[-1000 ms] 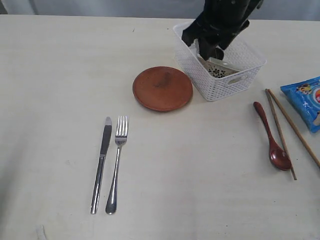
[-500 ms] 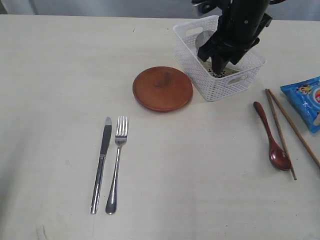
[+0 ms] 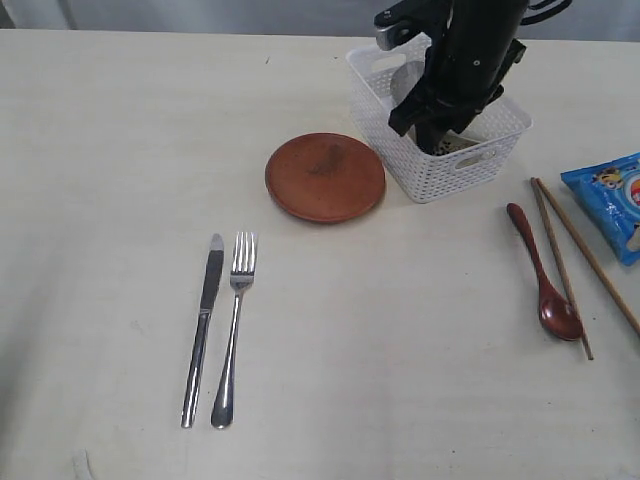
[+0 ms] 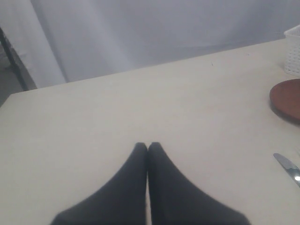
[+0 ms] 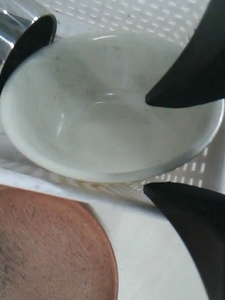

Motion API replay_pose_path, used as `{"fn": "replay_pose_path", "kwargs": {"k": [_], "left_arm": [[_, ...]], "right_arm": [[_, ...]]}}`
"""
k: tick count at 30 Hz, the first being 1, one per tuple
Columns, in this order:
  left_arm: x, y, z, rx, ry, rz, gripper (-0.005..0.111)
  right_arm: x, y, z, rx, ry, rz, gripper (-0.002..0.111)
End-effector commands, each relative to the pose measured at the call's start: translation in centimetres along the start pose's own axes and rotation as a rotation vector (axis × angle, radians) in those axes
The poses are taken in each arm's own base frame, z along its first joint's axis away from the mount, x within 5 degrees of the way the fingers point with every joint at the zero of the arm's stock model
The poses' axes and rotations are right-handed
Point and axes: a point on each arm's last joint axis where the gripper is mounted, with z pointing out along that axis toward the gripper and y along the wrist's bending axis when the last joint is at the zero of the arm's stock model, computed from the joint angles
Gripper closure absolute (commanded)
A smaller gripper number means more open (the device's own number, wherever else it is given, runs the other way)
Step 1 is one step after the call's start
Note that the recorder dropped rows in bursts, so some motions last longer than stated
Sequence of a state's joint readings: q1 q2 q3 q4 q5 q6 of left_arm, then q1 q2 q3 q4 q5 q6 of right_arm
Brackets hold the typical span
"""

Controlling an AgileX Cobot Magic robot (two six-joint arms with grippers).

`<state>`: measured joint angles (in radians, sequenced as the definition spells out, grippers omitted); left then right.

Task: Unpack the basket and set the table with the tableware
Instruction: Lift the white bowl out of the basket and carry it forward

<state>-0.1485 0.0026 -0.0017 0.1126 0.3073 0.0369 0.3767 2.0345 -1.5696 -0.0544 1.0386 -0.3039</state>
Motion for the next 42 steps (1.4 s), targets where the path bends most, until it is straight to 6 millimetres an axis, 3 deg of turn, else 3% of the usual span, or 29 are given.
{"fn": "replay_pose_path", "kwargs": {"k": [1, 7, 16, 22, 32, 42], "left_arm": [[0.0, 0.0, 0.0, -0.002, -0.008, -0.016, 0.107], [0.0, 0.0, 0.0, -0.002, -0.008, -0.016, 0.107], [0.0, 0.0, 0.0, -0.002, -0.008, -0.016, 0.107], [0.0, 0.0, 0.0, -0.002, -0.008, -0.016, 0.107], [0.0, 0.0, 0.0, -0.002, -0.008, -0.016, 0.107], [0.0, 0.0, 0.0, -0.002, -0.008, -0.016, 0.107]], "right_arm": [[0.1, -0.2, 0.9, 0.014, 0.026, -0.020, 0.070], [0.1, -0.2, 1.2, 0.010, 0.035, -0.048, 0.108], [0.2, -0.1, 0.7, 0.010, 0.036, -0.072, 0.108], [0.2, -0.2, -1.6, 0.031, -0.021, -0.069, 0.108], [1.2, -0.2, -7.3, 0.071, -0.130, -0.060, 0.108], [3.9, 1.3, -14.1, 0.004, -0.217, 0.006, 0.108]]}}
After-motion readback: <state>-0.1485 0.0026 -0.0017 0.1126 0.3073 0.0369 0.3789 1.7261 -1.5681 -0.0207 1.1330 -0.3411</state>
